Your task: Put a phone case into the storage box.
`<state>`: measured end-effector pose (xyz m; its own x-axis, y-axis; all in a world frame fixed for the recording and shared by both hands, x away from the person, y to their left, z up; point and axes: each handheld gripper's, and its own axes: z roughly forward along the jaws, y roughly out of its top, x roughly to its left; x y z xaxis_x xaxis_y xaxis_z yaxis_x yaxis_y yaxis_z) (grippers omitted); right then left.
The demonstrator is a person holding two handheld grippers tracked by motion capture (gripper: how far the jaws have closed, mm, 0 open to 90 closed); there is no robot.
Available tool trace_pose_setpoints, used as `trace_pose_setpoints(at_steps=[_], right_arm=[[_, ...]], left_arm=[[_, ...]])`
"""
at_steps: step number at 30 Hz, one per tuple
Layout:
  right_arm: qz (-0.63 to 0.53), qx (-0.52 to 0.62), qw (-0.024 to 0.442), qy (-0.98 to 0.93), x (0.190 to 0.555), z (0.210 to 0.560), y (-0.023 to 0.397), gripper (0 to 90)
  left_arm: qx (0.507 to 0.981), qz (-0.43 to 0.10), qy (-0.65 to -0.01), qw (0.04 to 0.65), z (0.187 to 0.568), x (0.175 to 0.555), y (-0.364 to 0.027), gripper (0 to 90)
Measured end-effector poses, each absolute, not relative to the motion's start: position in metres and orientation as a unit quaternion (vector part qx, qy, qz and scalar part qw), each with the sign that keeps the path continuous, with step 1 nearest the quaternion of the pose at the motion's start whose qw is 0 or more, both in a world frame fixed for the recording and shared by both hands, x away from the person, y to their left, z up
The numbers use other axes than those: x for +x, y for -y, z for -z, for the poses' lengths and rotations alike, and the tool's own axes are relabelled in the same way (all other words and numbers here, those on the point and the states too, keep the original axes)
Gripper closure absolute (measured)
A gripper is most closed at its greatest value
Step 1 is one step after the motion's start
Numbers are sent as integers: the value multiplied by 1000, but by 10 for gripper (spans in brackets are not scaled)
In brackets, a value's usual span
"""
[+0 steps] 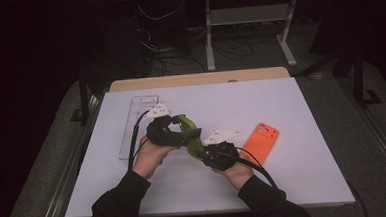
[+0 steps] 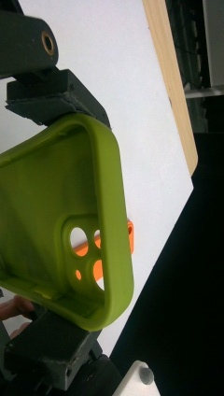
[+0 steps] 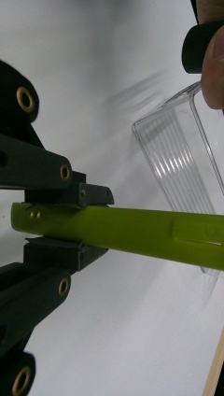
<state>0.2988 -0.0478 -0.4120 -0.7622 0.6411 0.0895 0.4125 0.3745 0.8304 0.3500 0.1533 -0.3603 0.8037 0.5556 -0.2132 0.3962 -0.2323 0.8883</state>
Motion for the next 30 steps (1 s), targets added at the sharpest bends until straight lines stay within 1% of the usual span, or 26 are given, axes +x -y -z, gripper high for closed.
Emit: trace_pose_setpoints(at_steps=[2,3,9,13,16,18,21,27,28,30], right_arm=[[-457,323,124,-820,299,412,47,733],[-457,326,121,-819,298,412,47,712],[-457,325,113,-820,301,409,52,455],[-464,323,103,-818,302,404,59,332],[-464,326,109,-816,303,401,68,229],[-461,324,119,-818,305,399,74,145],[-449,331,137,-819,306,398,85,106],[-444,339,134,-819,306,400,112,11],[-439,345,129,-820,305,402,117,0],[-438,341,144,-819,303,405,126,0]], left_arm=[[785,-76,-299,538,360,350,-153,140],[783,-74,-299,540,359,349,-152,141],[782,-81,-301,540,358,350,-155,146],[775,-88,-306,546,356,351,-158,148],[773,-89,-310,546,356,352,-159,149],[771,-88,-311,549,357,352,-159,150],[770,-88,-313,549,356,352,-160,150],[765,-94,-312,555,352,354,-164,149],[766,-94,-310,556,351,355,-165,149],[768,-97,-304,556,349,357,-167,149]])
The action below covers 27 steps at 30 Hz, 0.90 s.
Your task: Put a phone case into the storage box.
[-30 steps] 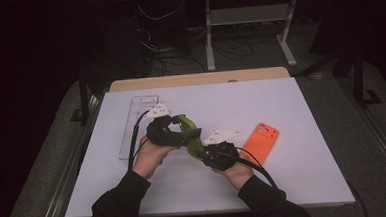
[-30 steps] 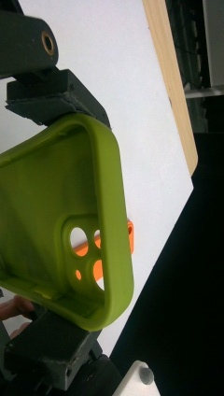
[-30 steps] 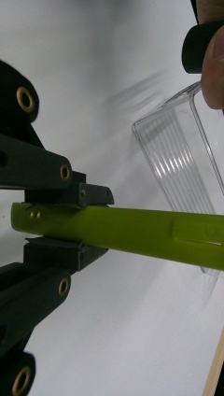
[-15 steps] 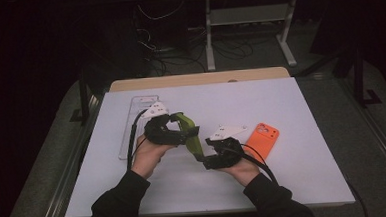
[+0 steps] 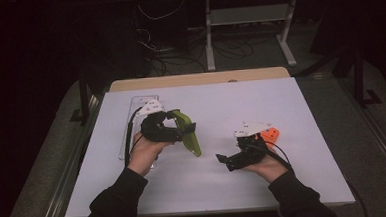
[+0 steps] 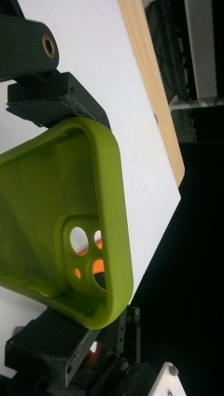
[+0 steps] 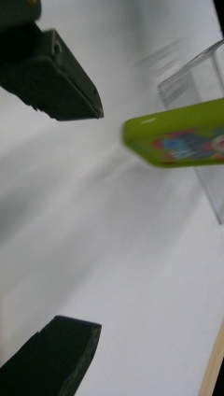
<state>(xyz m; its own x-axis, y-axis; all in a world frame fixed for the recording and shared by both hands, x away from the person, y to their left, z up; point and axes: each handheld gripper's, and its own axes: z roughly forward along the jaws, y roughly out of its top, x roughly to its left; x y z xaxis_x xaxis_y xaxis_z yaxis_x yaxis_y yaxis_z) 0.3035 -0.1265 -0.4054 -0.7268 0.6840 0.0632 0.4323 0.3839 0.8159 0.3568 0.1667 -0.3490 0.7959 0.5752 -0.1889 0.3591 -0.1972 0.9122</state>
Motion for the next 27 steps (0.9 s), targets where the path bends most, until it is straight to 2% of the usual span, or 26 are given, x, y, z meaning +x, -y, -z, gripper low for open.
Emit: trace_pose_setpoints(at_steps=[11,27], right_arm=[[-454,345,153,-807,290,417,173,0],[-440,367,165,-803,278,428,198,0]], left_arm=[[761,-122,-305,559,325,373,-186,148],[749,-173,-333,547,300,397,-223,147]])
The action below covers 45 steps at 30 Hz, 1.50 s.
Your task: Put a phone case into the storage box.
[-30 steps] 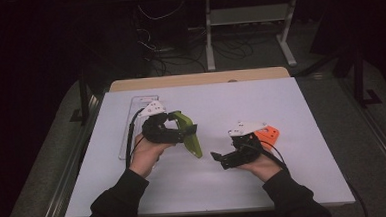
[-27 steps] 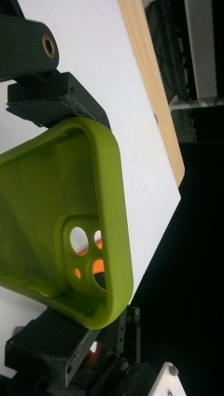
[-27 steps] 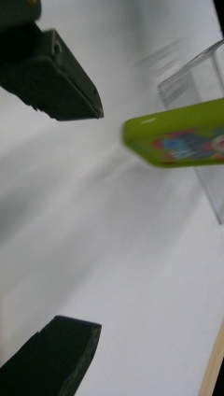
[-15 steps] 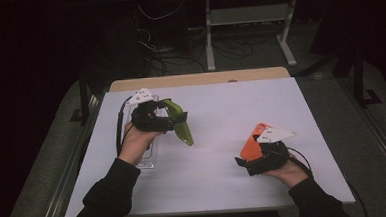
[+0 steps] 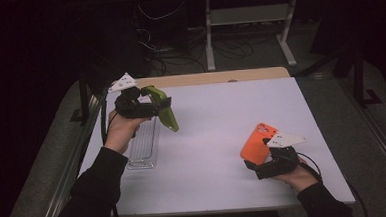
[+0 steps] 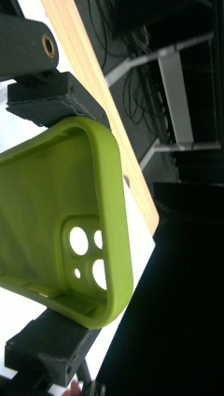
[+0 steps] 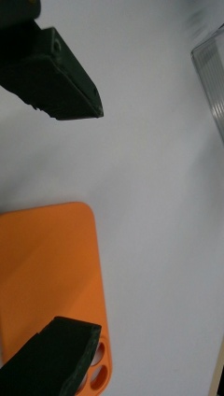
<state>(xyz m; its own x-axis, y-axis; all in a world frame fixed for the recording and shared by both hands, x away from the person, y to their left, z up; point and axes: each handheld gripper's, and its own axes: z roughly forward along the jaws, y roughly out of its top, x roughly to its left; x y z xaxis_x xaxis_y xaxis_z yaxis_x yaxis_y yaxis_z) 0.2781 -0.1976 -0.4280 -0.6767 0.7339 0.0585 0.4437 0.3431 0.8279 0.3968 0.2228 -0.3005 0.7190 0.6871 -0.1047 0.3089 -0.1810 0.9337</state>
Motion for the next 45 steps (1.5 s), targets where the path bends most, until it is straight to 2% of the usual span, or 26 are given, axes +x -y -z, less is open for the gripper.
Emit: trace_pose_setpoints(at_steps=[8,19,35,45], right_arm=[[-443,366,168,-801,278,429,201,0],[-438,376,166,-799,277,429,200,0],[-445,372,172,-796,278,427,203,0],[-448,372,171,-795,276,426,204,0]], left_arm=[[730,-215,-359,541,287,412,-237,147],[703,-280,-418,503,282,438,-250,146],[675,-350,-492,424,313,482,-242,146],[668,-355,-518,399,339,498,-239,145]])
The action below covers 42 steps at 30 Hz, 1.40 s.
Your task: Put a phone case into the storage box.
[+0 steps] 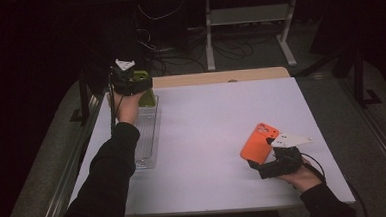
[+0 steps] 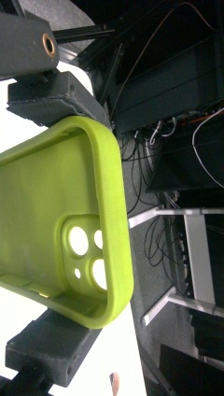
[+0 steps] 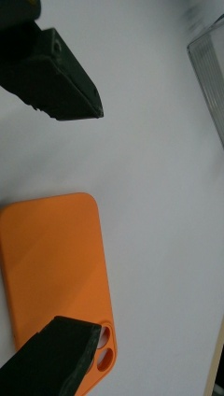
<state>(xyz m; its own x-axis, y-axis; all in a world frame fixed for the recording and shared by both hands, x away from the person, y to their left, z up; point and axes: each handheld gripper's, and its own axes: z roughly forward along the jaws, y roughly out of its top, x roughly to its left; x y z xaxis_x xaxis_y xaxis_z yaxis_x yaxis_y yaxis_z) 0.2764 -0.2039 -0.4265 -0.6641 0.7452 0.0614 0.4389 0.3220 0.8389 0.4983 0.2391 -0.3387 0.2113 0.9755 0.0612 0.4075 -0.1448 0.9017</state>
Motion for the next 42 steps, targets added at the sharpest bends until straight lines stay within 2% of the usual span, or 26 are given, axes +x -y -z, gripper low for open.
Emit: trace_pose_setpoints(at_steps=[24,35,37,42], right_arm=[[-453,372,169,-792,277,426,204,0],[-452,372,170,-793,276,426,204,0],[-450,370,170,-795,276,426,203,0],[-449,371,168,-795,276,427,203,0]], left_arm=[[658,-349,-541,391,370,504,-240,140],[669,-363,-528,376,374,504,-237,131],[668,-365,-529,375,374,504,-237,120],[658,-353,-533,398,372,504,-240,16]])
